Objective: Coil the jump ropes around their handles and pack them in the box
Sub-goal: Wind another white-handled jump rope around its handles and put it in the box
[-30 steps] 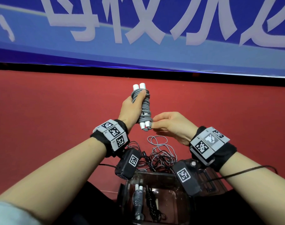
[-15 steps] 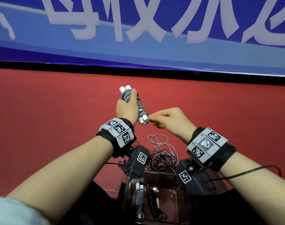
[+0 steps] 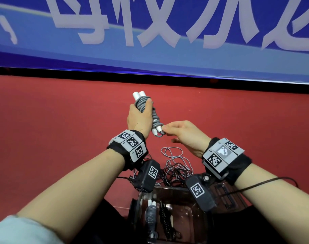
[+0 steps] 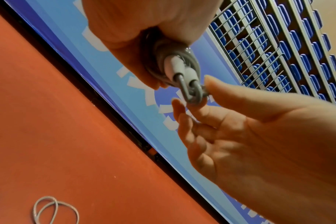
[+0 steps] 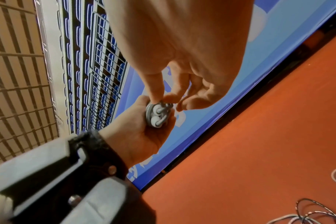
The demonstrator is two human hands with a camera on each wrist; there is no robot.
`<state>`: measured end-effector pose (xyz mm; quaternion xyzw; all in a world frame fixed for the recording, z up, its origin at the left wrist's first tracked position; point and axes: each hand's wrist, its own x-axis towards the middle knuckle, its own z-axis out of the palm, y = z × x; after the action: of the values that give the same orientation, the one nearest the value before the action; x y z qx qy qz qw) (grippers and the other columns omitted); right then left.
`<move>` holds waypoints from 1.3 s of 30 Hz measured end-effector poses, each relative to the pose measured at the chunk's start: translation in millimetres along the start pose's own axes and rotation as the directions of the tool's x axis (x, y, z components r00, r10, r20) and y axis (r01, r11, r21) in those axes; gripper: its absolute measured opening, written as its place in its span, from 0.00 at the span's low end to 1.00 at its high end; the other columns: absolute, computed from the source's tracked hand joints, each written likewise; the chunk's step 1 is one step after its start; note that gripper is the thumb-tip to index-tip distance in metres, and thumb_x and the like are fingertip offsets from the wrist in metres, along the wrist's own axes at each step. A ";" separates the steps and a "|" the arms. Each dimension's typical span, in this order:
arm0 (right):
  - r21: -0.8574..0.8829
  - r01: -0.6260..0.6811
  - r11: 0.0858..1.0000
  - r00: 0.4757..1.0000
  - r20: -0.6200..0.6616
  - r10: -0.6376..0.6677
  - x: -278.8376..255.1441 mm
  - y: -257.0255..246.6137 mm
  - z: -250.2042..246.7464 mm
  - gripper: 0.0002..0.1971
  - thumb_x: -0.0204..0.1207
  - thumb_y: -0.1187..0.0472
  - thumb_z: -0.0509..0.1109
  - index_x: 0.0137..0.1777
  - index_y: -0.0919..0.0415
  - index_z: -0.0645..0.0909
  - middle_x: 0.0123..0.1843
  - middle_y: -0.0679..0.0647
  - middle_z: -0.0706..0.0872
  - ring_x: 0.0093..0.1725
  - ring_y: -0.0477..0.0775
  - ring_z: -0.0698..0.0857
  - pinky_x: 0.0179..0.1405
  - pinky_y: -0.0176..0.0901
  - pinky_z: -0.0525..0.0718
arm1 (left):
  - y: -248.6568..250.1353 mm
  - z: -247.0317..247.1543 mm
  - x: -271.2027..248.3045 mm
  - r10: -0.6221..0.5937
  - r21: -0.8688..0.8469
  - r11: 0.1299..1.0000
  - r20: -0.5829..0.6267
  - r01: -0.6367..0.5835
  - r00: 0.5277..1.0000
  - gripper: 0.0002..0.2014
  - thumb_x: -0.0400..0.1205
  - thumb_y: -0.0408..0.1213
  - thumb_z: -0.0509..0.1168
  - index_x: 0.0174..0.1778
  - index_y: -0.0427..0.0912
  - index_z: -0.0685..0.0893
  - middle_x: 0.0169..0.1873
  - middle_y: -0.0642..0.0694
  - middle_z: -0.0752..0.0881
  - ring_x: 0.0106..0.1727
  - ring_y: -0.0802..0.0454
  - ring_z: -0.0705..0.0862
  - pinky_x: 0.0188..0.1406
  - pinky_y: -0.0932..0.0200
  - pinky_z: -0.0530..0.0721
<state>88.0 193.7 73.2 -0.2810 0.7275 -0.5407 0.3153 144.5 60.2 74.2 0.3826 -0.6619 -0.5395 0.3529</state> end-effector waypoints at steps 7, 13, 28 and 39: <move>0.271 -0.117 0.955 0.993 0.050 0.108 -0.4 -8.4 3.6 0.13 0.83 0.63 0.66 0.62 0.70 0.82 0.48 0.53 0.86 0.40 0.43 0.80 0.34 0.33 0.77 | 8.3 -7.6 5.3 0.141 -0.004 0.990 0.005 -0.141 0.990 0.19 0.83 0.56 0.63 0.59 0.43 0.77 0.44 0.50 0.84 0.47 0.48 0.85 0.48 0.55 0.80; 0.132 -0.185 0.974 0.982 -0.007 0.187 2.6 -1.9 6.2 0.13 0.84 0.64 0.65 0.62 0.72 0.82 0.50 0.57 0.84 0.38 0.43 0.78 0.25 0.30 0.77 | 5.0 -0.1 -10.0 0.037 -0.273 0.962 0.219 0.024 0.975 0.18 0.85 0.51 0.64 0.63 0.44 0.73 0.44 0.46 0.84 0.38 0.40 0.91 0.42 0.37 0.91; 0.002 -0.151 0.989 0.988 0.045 0.150 -4.0 -13.0 -1.6 0.06 0.76 0.66 0.66 0.37 0.61 0.80 0.28 0.53 0.78 0.27 0.48 0.75 0.30 0.37 0.78 | 10.0 7.3 -17.5 0.454 0.075 0.872 0.249 -0.484 0.856 0.14 0.81 0.50 0.68 0.59 0.52 0.77 0.41 0.52 0.89 0.40 0.54 0.88 0.43 0.58 0.86; 0.062 -0.089 0.994 0.996 -0.023 0.091 1.6 -8.2 -17.1 0.05 0.78 0.63 0.68 0.45 0.62 0.86 0.39 0.53 0.86 0.39 0.50 0.83 0.39 0.37 0.83 | 27.2 -2.8 -14.0 0.039 -0.274 0.944 0.649 0.185 0.760 0.12 0.88 0.52 0.55 0.63 0.52 0.67 0.47 0.35 0.86 0.45 0.39 0.87 0.48 0.37 0.86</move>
<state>74.5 200.8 84.6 -0.2311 0.7265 -0.5515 0.3386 149.9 74.7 100.6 0.1364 -0.6300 -0.7517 0.1392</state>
